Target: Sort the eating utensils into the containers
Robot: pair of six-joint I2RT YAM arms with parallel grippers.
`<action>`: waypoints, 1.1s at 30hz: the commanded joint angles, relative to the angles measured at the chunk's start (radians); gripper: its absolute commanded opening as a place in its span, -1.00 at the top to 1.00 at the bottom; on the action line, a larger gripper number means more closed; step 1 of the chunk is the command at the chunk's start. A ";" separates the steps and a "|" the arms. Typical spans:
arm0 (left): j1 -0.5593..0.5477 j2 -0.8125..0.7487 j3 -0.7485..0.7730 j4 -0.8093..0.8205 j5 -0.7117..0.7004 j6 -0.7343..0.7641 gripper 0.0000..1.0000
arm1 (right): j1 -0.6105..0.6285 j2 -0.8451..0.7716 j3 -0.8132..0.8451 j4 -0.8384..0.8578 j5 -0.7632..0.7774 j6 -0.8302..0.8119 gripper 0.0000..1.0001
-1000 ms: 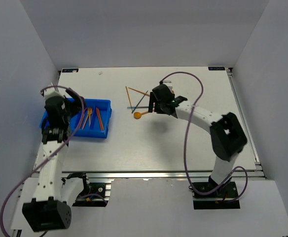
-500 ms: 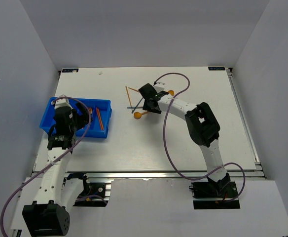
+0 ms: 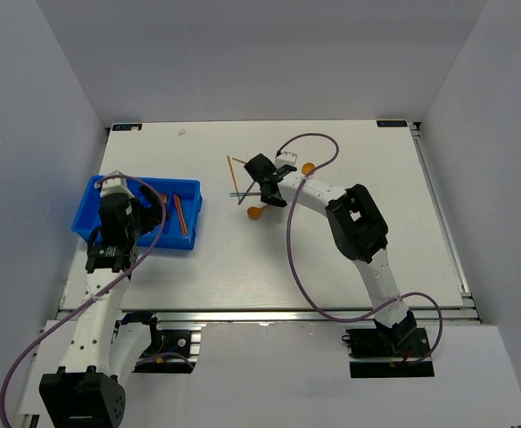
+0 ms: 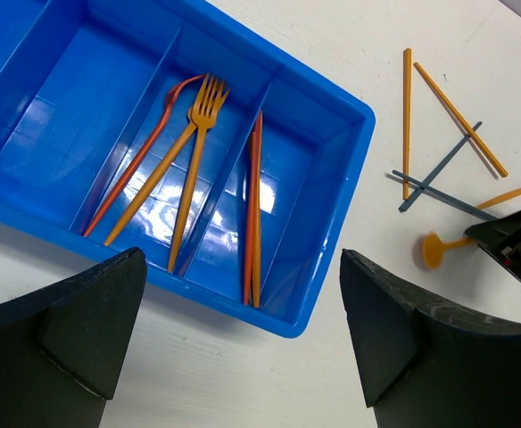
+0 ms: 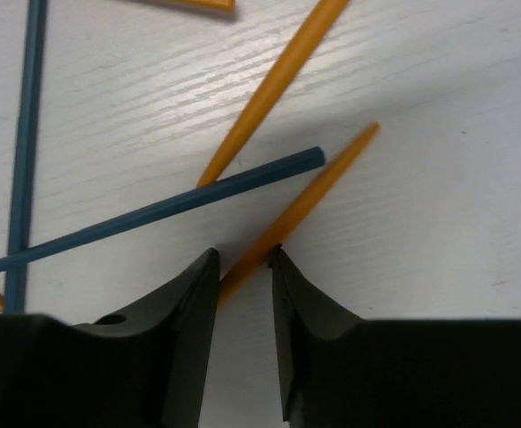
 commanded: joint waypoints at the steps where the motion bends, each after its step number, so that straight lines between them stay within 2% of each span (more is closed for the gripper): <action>1: -0.004 -0.020 0.020 0.006 0.012 0.011 -0.96 | 0.007 -0.027 -0.067 -0.085 0.046 0.058 0.31; 2: -0.004 -0.020 0.020 0.006 0.011 0.011 -0.96 | 0.006 -0.038 -0.091 -0.085 0.045 0.063 0.43; 7: -0.002 -0.033 0.019 0.003 0.006 0.011 -0.96 | 0.003 -0.132 -0.246 -0.074 0.022 0.098 0.46; 8: -0.035 -0.033 0.019 0.003 0.003 0.011 -0.96 | 0.001 -0.149 -0.310 -0.053 0.008 0.100 0.50; 10: -0.042 -0.033 0.017 0.001 0.004 0.009 -0.96 | 0.003 -0.214 -0.386 -0.011 -0.017 0.106 0.60; 11: -0.043 -0.033 0.016 0.000 0.006 0.009 -0.96 | 0.001 -0.238 -0.479 0.024 -0.037 0.103 0.67; 14: -0.054 -0.023 0.013 0.004 0.027 0.004 -0.96 | -0.002 -0.313 -0.590 0.132 -0.095 0.095 1.00; 18: -0.062 0.039 -0.007 0.032 0.234 -0.041 -0.96 | -0.001 -0.394 -0.694 0.229 -0.158 0.039 1.00; 19: -0.063 0.049 -0.021 0.077 0.374 -0.064 -0.96 | 0.004 -0.455 -0.714 0.266 -0.173 0.014 1.00; 21: -0.098 0.046 -0.096 0.174 0.492 -0.191 -0.96 | 0.033 -0.536 -0.765 0.381 -0.236 -0.107 1.00; 22: -0.126 0.037 -0.124 0.293 0.545 -0.237 -0.96 | 0.045 -0.616 -0.817 0.505 -0.265 -0.150 1.00; 23: -0.157 0.030 -0.163 0.347 0.552 -0.321 -0.96 | 0.068 -0.650 -0.840 0.562 -0.340 -0.235 1.00; 24: -0.222 0.025 -0.177 0.392 0.550 -0.357 -0.96 | 0.078 -0.711 -0.861 0.627 -0.389 -0.276 1.00; 25: -0.250 0.031 -0.184 0.476 0.544 -0.405 -0.96 | 0.084 -0.739 -0.904 0.735 -0.444 -0.314 1.00; 26: -0.272 0.043 -0.184 0.499 0.534 -0.422 -0.96 | 0.104 -0.762 -0.926 0.774 -0.504 -0.345 1.00; 30: -0.341 0.105 -0.179 0.555 0.465 -0.479 -0.96 | 0.160 -0.868 -0.987 0.894 -0.581 -0.422 1.00; 33: -0.372 0.134 -0.190 0.619 0.414 -0.537 -0.96 | 0.199 -0.887 -0.981 0.925 -0.598 -0.428 1.00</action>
